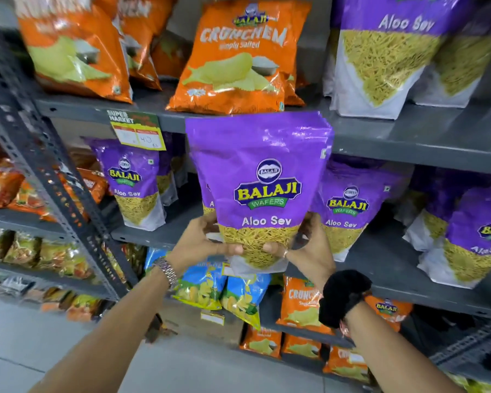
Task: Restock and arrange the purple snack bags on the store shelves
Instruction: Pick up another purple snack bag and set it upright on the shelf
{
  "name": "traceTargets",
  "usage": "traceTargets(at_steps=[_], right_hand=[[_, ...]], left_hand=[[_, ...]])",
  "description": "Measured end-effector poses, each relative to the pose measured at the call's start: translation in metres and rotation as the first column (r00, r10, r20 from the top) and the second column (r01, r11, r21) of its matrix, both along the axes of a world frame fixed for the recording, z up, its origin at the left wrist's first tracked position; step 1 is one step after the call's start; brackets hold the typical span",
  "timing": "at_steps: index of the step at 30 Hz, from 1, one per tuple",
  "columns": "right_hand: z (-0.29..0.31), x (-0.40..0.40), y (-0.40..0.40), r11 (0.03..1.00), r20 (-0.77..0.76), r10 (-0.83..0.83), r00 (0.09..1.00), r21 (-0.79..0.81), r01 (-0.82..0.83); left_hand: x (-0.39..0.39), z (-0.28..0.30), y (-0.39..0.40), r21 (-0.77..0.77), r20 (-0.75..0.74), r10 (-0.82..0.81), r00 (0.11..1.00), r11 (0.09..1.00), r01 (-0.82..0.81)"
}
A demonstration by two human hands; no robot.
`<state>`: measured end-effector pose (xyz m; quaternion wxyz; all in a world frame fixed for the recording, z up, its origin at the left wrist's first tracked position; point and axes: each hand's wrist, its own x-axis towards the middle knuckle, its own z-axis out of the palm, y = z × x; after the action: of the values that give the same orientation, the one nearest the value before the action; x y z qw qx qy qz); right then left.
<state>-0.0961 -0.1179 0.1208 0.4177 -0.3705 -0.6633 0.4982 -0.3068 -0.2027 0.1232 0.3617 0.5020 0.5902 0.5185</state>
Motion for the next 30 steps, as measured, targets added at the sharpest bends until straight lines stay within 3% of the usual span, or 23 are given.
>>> traceTargets(at_steps=[6, 13, 17, 22, 30], right_hand=[[0.101, 0.012, -0.015, 0.985, -0.165, -0.085, 0.983, 0.137, 0.108], [0.193, 0.070, 0.018, 0.929, -0.289, -0.221, 0.932, 0.230, 0.291], [0.216, 0.122, 0.054, 0.884, -0.284, -0.309, 0.908, 0.267, 0.384], [0.223, 0.189, 0.106, 0.857, -0.255, -0.381, 0.889, 0.262, 0.443], [0.204, 0.255, 0.204, 0.892, -0.144, -0.372, 0.917, 0.217, 0.396]], left_hand=[[0.019, 0.100, -0.001, 0.260, -0.084, 0.034, 0.996, 0.965, -0.011], [0.093, 0.181, 0.059, 0.467, -0.023, -0.083, 0.996, 0.880, 0.084], [0.151, 0.201, 0.110, 0.470, -0.027, -0.129, 0.991, 0.874, 0.126], [0.223, 0.209, 0.171, 0.432, -0.068, -0.075, 0.995, 0.897, 0.097], [0.293, 0.208, 0.252, 0.301, -0.184, 0.019, 0.983, 0.953, 0.038]])
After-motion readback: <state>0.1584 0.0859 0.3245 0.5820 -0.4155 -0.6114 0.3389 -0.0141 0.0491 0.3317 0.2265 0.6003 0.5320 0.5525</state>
